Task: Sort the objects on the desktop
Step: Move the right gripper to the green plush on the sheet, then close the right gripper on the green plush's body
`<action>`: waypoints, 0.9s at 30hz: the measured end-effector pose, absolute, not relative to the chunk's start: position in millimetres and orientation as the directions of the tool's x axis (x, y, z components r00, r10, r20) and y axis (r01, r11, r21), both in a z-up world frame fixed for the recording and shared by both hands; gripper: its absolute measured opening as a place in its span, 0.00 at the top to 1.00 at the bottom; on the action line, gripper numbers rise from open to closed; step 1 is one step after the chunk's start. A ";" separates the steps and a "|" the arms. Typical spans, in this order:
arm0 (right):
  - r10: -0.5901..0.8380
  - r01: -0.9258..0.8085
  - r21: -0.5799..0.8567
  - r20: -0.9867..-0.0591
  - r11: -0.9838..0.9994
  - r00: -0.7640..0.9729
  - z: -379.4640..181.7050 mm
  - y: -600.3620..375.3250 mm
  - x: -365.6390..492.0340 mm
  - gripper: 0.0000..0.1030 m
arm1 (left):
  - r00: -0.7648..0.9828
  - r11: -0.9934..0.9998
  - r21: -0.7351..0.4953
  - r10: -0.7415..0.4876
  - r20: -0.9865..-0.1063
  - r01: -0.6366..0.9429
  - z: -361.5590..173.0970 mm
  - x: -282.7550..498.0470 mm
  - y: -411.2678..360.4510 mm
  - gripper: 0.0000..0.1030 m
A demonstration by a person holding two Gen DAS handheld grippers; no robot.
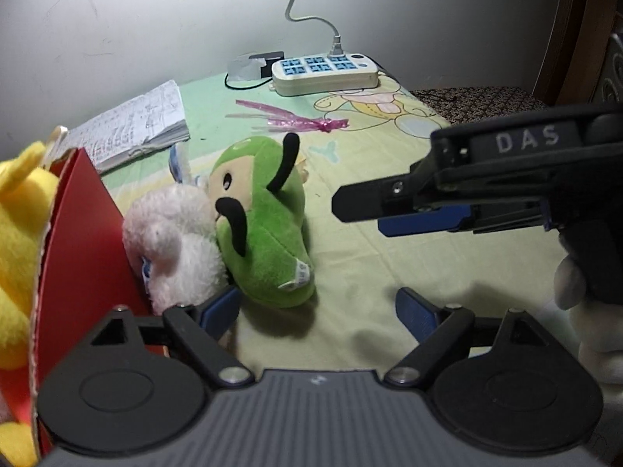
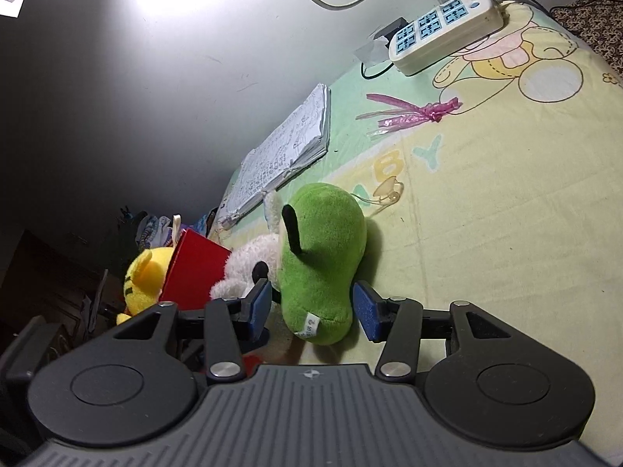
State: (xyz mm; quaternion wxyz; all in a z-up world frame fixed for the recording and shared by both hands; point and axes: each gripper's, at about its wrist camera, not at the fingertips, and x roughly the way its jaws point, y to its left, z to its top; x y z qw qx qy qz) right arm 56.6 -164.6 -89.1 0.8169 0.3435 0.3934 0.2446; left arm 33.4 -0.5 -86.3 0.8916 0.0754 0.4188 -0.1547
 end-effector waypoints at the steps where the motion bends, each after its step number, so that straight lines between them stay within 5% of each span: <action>1: 0.682 -0.129 0.766 -0.465 0.629 0.565 -89.8 -162.8 61.2 0.49 | 0.597 0.942 0.001 -0.211 -0.774 0.335 -88.2 37.9 -0.6 0.14; 8: 0.701 -0.129 0.754 -0.512 0.643 0.496 -97.5 -135.4 91.7 0.43 | 0.598 0.943 0.041 -0.175 -0.782 0.329 -101.3 66.3 -7.6 0.14; 18: 0.722 -0.035 0.797 -0.526 0.603 0.449 -125.0 -134.9 111.3 0.49 | 0.608 0.935 0.117 -0.118 -0.785 0.334 -114.7 83.5 -11.0 0.21; 27: 0.728 -0.021 0.805 -0.526 0.593 0.439 -119.8 -151.6 88.5 0.51 | 0.567 0.929 0.041 -0.189 -0.802 0.368 -104.0 74.8 -14.4 0.21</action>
